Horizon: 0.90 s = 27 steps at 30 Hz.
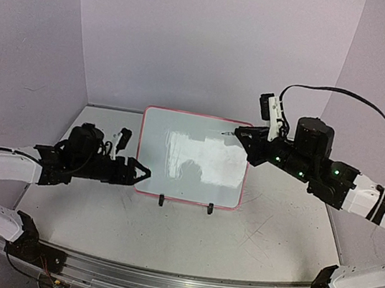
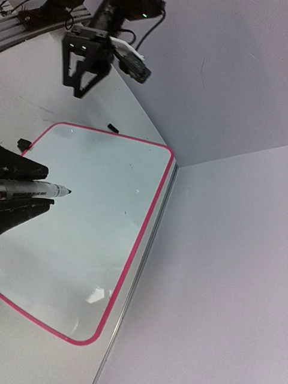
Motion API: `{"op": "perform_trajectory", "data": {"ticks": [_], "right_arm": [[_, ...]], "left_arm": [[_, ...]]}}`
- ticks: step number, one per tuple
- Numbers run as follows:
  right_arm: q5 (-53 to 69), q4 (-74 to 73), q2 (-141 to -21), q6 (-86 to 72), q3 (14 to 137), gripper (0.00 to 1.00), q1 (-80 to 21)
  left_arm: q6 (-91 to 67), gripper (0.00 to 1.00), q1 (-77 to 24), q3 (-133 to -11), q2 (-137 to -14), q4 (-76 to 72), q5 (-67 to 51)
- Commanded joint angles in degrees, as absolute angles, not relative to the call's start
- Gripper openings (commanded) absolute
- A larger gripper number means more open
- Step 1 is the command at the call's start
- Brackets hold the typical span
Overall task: Write a sentence on the whiteboard
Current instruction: Adjust the whiteboard at the center of the board.
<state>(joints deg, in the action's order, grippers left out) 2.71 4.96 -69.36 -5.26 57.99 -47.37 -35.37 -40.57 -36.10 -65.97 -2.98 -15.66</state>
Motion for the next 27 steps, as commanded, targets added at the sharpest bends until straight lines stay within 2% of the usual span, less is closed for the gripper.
{"op": "perform_trajectory", "data": {"ticks": [1,6,12,19,27], "right_arm": [[-5.90,5.17,-66.00,0.21,57.24,0.00,-47.45],[-6.23,5.28,-64.08,5.03,57.10,0.00,-47.45],[-6.41,5.45,-61.16,7.18,56.16,0.00,-47.46],[-7.64,5.79,-57.58,8.89,55.03,0.00,-47.42],[-7.62,6.72,-55.12,9.16,53.78,0.00,-47.39]], "left_arm": [[-45.85,0.72,-53.76,-36.07,-71.16,-5.20,2.60],[-44.71,0.68,-61.03,-41.98,-84.13,-3.20,11.87],[-43.20,0.69,-63.28,-48.97,-96.60,-0.35,18.67],[-42.71,0.63,-63.40,-51.35,-100.62,-0.40,24.24],[-40.04,0.59,-63.47,-55.20,-105.83,-2.42,23.17]]}}
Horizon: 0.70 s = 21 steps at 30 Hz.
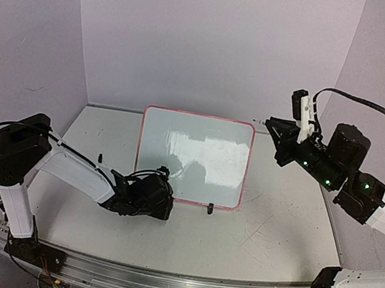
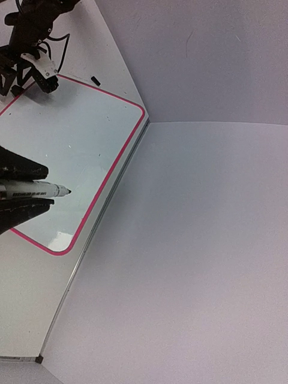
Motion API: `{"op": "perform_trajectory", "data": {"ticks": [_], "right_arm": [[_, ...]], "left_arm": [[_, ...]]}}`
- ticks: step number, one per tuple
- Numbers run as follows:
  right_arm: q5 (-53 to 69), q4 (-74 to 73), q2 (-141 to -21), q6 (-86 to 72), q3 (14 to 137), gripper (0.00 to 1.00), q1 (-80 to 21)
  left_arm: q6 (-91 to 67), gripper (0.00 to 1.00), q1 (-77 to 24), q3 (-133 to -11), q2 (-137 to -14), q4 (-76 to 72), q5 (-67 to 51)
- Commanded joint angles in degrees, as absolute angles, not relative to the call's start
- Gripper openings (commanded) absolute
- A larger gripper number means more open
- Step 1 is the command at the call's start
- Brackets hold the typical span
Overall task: Write a sentence on the whiteboard
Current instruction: Adjust the whiteboard at the center of the board.
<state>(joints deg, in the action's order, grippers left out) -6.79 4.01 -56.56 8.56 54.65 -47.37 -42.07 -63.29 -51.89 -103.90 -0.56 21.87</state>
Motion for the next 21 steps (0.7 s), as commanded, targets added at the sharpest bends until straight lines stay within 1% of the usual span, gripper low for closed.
{"op": "perform_trajectory", "data": {"ticks": [1,7,21], "right_arm": [[-7.60,6.76,-54.87,9.08,53.62,0.00,-47.38],[-7.56,6.77,-54.48,9.05,53.26,0.00,-47.42],[-7.35,6.77,-55.41,8.78,53.68,0.00,-47.38]], "left_arm": [[-39.63,0.59,-63.52,-55.60,-106.12,-2.50,23.06],[-37.53,0.59,-64.62,-58.43,-109.21,-3.19,21.94],[-33.52,0.65,-66.51,-66.74,-115.72,-3.29,17.27]]}}
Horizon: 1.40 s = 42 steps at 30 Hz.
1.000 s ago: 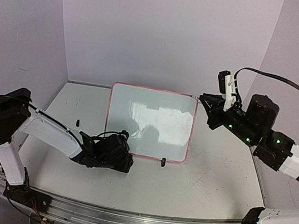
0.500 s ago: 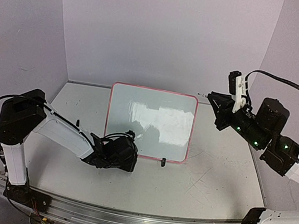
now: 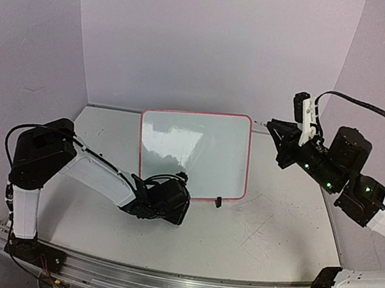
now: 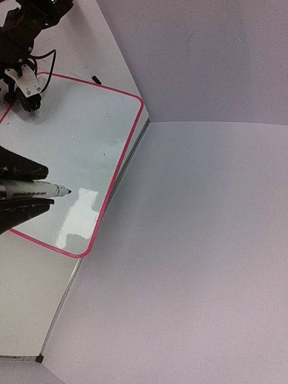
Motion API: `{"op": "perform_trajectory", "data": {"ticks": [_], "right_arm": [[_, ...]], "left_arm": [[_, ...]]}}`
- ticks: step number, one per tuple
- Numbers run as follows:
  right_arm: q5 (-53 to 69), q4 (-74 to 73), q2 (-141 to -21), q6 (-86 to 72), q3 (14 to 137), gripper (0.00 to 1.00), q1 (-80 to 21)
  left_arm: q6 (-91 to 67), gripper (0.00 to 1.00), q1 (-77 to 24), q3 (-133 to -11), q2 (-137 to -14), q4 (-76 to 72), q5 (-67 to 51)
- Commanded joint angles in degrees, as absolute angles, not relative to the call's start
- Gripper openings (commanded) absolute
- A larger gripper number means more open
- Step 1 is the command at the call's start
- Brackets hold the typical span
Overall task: Write a sentence on the whiteboard
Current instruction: Adjust the whiteboard at the center of the board, then hold the whiteboard at the center of the board.
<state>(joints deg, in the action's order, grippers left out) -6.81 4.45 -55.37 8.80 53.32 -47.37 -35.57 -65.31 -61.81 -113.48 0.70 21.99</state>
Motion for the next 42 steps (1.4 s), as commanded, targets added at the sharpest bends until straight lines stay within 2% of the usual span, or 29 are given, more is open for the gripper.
{"op": "perform_trajectory", "data": {"ticks": [1,11,18,27,31,35,39,42], "right_arm": [[-7.38,6.77,-55.46,8.75,53.70,0.00,-47.44],[-8.37,6.77,-55.87,9.02,53.72,0.00,-47.43],[-9.93,7.13,-57.64,9.20,53.87,0.00,-47.43],[-12.19,8.60,-61.43,7.61,54.83,0.00,-47.42],[-9.77,7.15,-68.20,7.83,58.70,0.00,-47.41],[-2.90,10.73,-74.20,8.15,61.63,0.00,-47.47],[2.67,12.44,-82.15,9.61,67.82,0.00,-49.19],[4.46,13.00,-86.89,10.24,71.98,0.00,-50.10]], "left_arm": [[-33.51,0.66,-66.81,-67.51,-116.39,-3.26,16.79],[-33.13,0.76,-67.81,-67.81,-113.60,-3.09,14.37],[-33.77,0.86,-68.19,-63.23,-103.49,-3.03,13.86],[-29.93,0.90,-66.94,-54.13,-84.34,0.73,18.17],[-31.87,0.88,-56.27,-46.96,-73.26,-0.43,9.53],[-32.32,0.89,-44.91,-40.93,-65.00,-6.22,-0.20],[-33.07,0.89,-33.64,-38.72,-65.90,-14.54,-16.26],[-32.21,0.85,-30.60,-39.44,-69.71,-18.05,-22.03]]}}
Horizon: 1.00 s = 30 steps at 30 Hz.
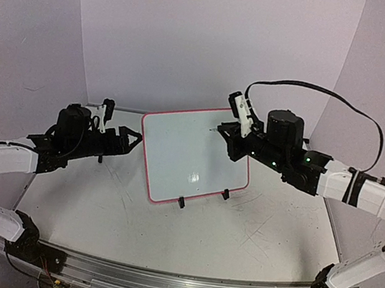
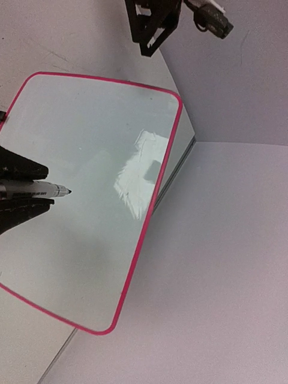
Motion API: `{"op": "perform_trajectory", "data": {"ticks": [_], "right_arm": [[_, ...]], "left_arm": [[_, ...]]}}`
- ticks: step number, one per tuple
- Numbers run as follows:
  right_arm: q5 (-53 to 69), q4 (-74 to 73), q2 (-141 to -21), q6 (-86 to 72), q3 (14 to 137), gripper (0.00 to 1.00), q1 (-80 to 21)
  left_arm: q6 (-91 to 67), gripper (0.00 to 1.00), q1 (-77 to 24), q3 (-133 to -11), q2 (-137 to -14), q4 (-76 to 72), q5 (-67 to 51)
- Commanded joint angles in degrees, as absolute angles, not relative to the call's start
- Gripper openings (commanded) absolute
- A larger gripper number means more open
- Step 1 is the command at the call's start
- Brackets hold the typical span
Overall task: Write a sentence on the whiteboard
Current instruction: Hold the whiteboard at the center of the board.
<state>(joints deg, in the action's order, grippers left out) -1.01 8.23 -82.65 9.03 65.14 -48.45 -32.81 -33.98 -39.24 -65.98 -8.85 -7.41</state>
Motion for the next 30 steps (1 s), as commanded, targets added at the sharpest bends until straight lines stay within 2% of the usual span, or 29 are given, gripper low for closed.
{"op": "perform_trajectory", "data": {"ticks": [1,3,7,9,15,19,27,30], "right_arm": [[4.98,12.97,-88.21,10.50,73.26,0.00,-50.15],[5.99,12.81,-90.13,11.36,74.94,0.00,-50.19],[6.65,13.14,-92.74,12.30,76.54,0.00,-50.47],[6.81,12.63,-94.87,13.23,78.39,0.00,-51.46],[9.29,11.83,-100.12,13.50,84.08,0.00,-53.00],[13.07,10.55,-103.89,12.87,88.42,0.00,-53.08],[14.38,9.56,-106.50,13.06,91.33,0.00,-53.15],[13.27,9.32,-106.58,13.39,91.22,0.00,-53.08]], "left_arm": [[-32.25,0.80,-29.79,-39.44,-71.25,-20.39,-23.67],[-32.53,0.70,-28.50,-39.93,-74.39,-24.44,-27.92],[-32.45,0.65,-26.10,-41.76,-81.25,-28.27,-32.13],[-33.06,0.58,-24.75,-41.72,-83.11,-29.49,-33.68],[-31.81,0.59,-23.93,-40.70,-84.45,-31.00,-36.71],[-31.29,0.57,-22.97,-41.90,-87.66,-33.95,-39.34],[-25.79,0.42,-22.18,-45.86,-94.72,-36.33,-45.33],[-23.07,0.31,-21.88,-46.32,-96.31,-36.51,-46.38]]}}
